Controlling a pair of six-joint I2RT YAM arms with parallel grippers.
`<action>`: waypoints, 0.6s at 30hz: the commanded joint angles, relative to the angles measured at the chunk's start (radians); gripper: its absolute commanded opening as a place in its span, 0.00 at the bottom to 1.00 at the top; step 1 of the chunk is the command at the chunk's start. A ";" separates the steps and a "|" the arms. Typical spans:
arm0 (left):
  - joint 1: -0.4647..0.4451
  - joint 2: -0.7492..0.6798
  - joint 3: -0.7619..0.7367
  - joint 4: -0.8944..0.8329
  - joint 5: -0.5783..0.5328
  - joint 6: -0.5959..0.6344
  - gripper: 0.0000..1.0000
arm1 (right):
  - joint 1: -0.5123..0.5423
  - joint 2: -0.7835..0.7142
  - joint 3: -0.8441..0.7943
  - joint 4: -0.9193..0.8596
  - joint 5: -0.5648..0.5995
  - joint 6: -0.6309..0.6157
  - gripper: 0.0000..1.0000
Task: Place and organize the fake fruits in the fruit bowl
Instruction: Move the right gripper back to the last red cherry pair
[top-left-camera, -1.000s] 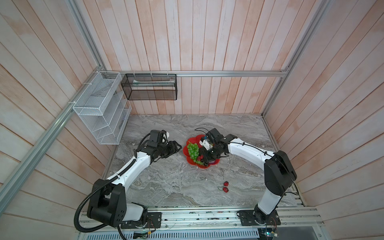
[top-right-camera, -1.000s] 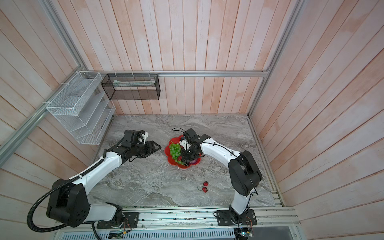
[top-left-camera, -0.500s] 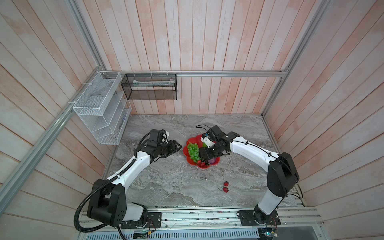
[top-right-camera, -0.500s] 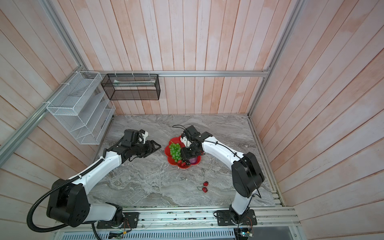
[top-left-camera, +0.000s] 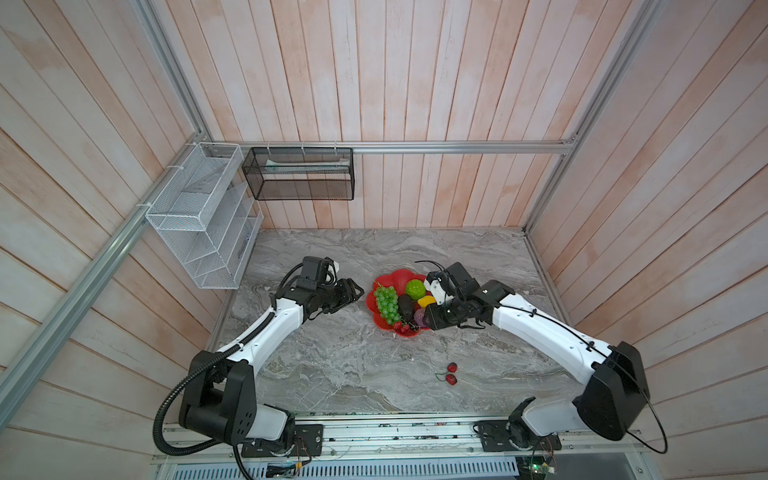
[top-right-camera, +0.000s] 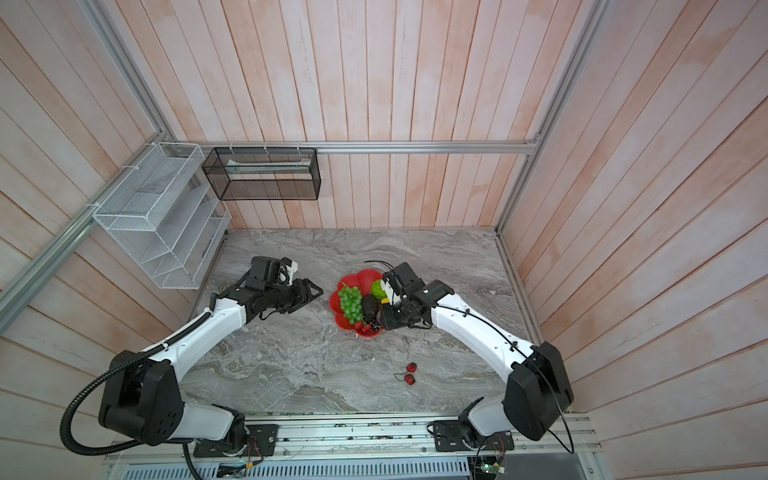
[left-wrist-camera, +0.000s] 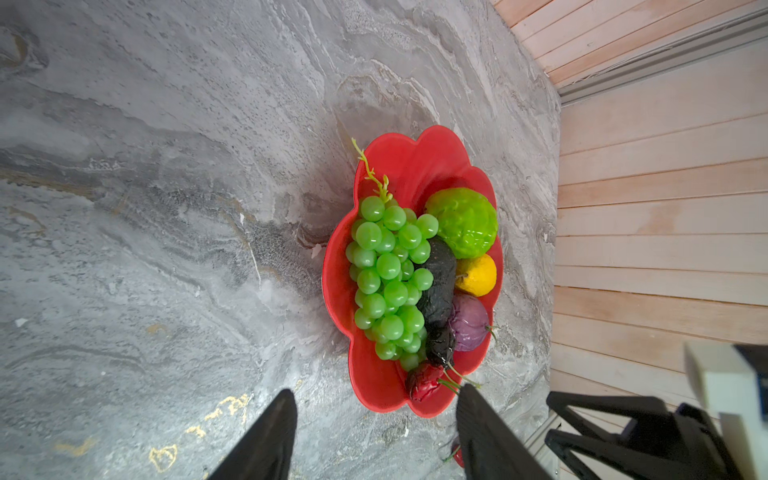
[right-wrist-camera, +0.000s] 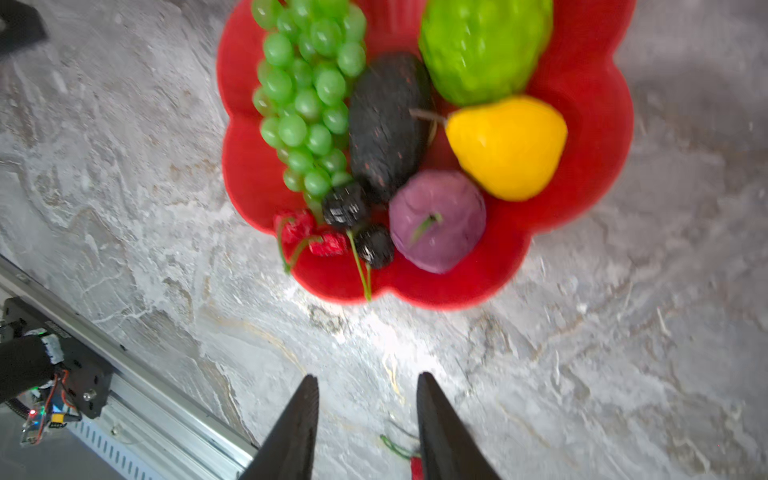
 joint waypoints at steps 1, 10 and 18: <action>0.006 0.012 0.035 0.034 -0.006 0.020 0.64 | 0.017 -0.085 -0.119 -0.032 0.071 0.146 0.42; 0.006 0.054 0.032 0.065 0.006 -0.001 0.64 | 0.191 -0.071 -0.244 0.028 0.059 0.242 0.41; 0.007 0.007 0.023 0.056 -0.047 0.003 0.64 | 0.322 0.040 -0.259 0.039 0.114 0.307 0.39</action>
